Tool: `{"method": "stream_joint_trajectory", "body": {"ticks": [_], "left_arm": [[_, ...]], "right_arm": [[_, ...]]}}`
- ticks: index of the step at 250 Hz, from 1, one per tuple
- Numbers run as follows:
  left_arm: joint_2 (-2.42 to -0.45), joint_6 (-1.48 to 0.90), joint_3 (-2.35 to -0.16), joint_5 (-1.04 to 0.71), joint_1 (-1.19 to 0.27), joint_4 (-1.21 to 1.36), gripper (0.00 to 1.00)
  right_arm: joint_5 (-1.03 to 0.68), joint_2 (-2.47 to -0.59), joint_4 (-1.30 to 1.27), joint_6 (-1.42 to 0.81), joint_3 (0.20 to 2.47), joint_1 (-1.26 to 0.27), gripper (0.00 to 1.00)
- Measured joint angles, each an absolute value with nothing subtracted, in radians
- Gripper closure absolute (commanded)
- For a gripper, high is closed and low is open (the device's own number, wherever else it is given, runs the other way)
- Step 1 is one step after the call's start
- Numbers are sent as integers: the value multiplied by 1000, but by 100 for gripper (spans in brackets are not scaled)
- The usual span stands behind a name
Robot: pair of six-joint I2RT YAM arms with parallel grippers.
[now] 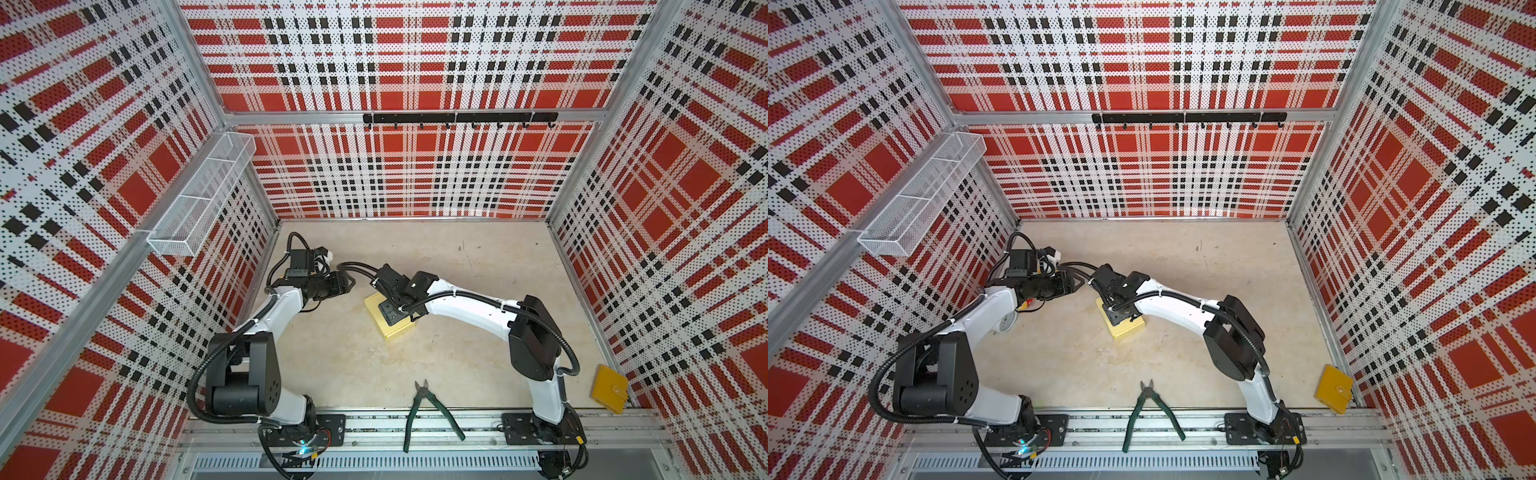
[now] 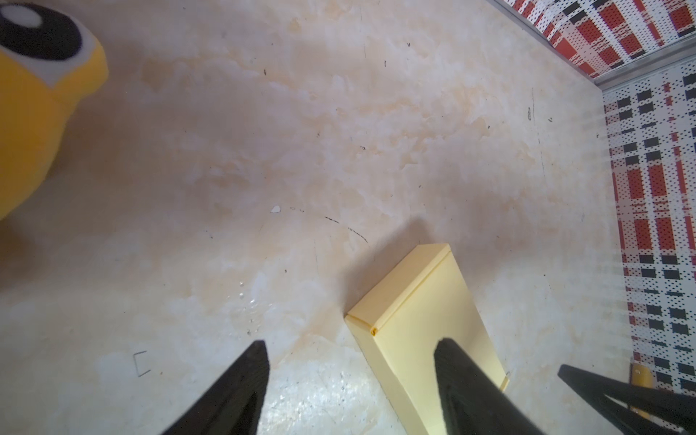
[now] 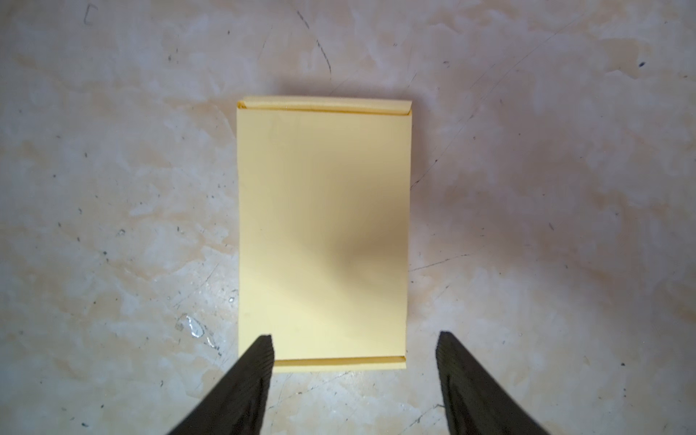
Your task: Fold the paper box
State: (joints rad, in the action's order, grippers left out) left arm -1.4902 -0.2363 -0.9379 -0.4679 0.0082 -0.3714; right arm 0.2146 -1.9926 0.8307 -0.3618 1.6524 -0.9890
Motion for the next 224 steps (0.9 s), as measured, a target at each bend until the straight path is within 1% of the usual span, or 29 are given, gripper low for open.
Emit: {"method": "stream_joint_trajectory", "body": {"ticks": [44, 66, 92, 137, 190, 224], "left_arm": [[-1556, -206, -974, -481, -35, -397, 30], [-1605, -193, -1013, -492, -60, -416, 32], [-1663, -191, -1056, -514, -75, -429, 34], [-1747, -211, -1088, -569, -81, -441, 38], [-1800, -231, -1089, -621, -108, -462, 41], [-1803, -239, -1089, -642, -138, -480, 43]], "right_arm": [[18, -1875, 689, -374, 1471, -988, 57], [-96, -1851, 563, -403, 1399, -989, 64], [-197, -1880, 453, -420, 1371, -994, 70], [-284, -1985, 382, -419, 1421, -998, 76], [-291, -2010, 374, -447, 1409, -978, 77], [-276, -2008, 377, -473, 1357, -940, 77]]}}
